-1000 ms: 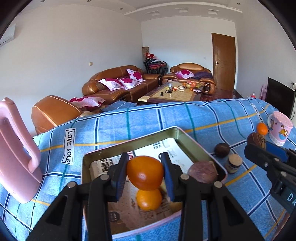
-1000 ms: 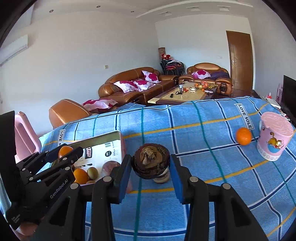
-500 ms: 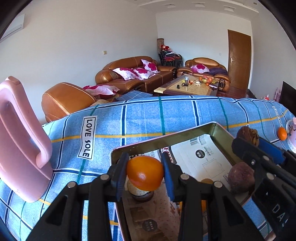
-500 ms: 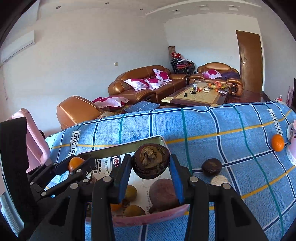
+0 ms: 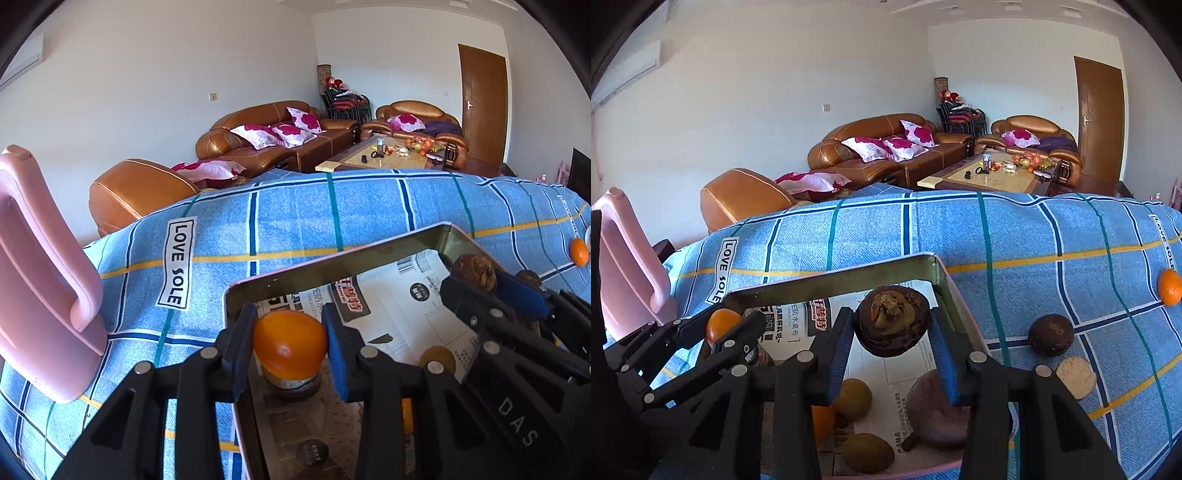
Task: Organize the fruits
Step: 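Carry the orange into the pink tin and open the left tool while the right releases the brown fruit there, then move both open tools from the tin back over the remaining items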
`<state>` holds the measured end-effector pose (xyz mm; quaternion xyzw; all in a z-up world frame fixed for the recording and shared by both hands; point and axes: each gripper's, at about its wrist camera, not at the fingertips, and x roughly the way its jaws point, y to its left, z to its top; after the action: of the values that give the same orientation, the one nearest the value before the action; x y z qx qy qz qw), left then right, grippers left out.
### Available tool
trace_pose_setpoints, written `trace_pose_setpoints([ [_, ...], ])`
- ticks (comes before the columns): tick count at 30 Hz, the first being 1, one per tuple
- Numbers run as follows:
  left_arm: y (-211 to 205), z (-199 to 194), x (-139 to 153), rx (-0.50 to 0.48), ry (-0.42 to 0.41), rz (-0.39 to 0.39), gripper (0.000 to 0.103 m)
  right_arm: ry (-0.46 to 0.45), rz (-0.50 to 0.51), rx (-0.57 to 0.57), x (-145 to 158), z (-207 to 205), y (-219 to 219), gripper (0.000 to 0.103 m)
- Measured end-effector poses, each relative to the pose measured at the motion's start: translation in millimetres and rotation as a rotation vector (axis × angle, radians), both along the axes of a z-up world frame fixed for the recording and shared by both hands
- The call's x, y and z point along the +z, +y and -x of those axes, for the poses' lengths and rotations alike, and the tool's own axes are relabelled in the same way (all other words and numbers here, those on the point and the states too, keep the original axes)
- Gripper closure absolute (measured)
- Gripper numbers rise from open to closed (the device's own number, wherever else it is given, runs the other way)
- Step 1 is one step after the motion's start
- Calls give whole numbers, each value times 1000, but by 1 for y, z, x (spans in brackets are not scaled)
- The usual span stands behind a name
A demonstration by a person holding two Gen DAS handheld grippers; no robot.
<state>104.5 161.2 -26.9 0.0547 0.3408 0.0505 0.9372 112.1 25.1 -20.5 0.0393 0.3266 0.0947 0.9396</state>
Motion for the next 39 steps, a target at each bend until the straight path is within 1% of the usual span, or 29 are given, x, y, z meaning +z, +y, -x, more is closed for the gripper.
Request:
trace_pose_setpoints([
  [4, -3, 1, 0, -1, -3, -15, 65, 21, -26, 2, -3, -3, -5, 59],
  [11, -8, 2, 1, -11, -8, -38, 65, 16, -46, 26, -2, 1, -6, 59],
  [17, -9, 1, 1, -11, -7, -40, 65, 10, -118, 49, -2, 2, -17, 58],
  [19, -10, 2, 1, -13, -9, -42, 65, 8, -141, 58, -2, 2, -18, 57],
  [21, -11, 2, 1, -15, -10, -41, 65, 5, -165, 71, -2, 4, -19, 51],
  [26, -11, 6, 2, -13, -28, -42, 61, -10, -215, 69, 1, 7, -25, 51],
  [27, -11, 7, 3, -13, -37, -43, 58, -25, -217, 57, 3, 9, -28, 51],
  [29, -13, 10, 5, -8, -54, -51, 33, -57, -218, 31, 9, 13, -33, 50],
  [30, -14, 11, 6, -6, -63, -58, 30, -71, -216, 17, 11, 15, -35, 46],
  [31, -15, 13, 7, -13, -72, -59, 29, -83, -214, 4, 12, 16, -38, 43],
  [32, -16, 14, 8, -21, -78, -58, 26, -93, -211, -8, 14, 17, -40, 39],
  [33, -17, 15, 8, -25, -80, -55, 22, -101, -207, -20, 14, 18, -42, 38],
  [34, -17, 15, 9, -23, -81, -53, 12, -105, -204, -27, 15, 19, -44, 37],
  [35, -18, 16, 10, -19, -88, -52, 7, -106, -202, -32, 15, 19, -45, 37],
  [37, -18, 20, 12, -16, -110, -46, 2, -103, -198, -42, 14, 18, -50, 37],
  [39, -17, 21, 14, -14, -118, -39, 0, -100, -197, -50, 13, 18, -53, 37],
])
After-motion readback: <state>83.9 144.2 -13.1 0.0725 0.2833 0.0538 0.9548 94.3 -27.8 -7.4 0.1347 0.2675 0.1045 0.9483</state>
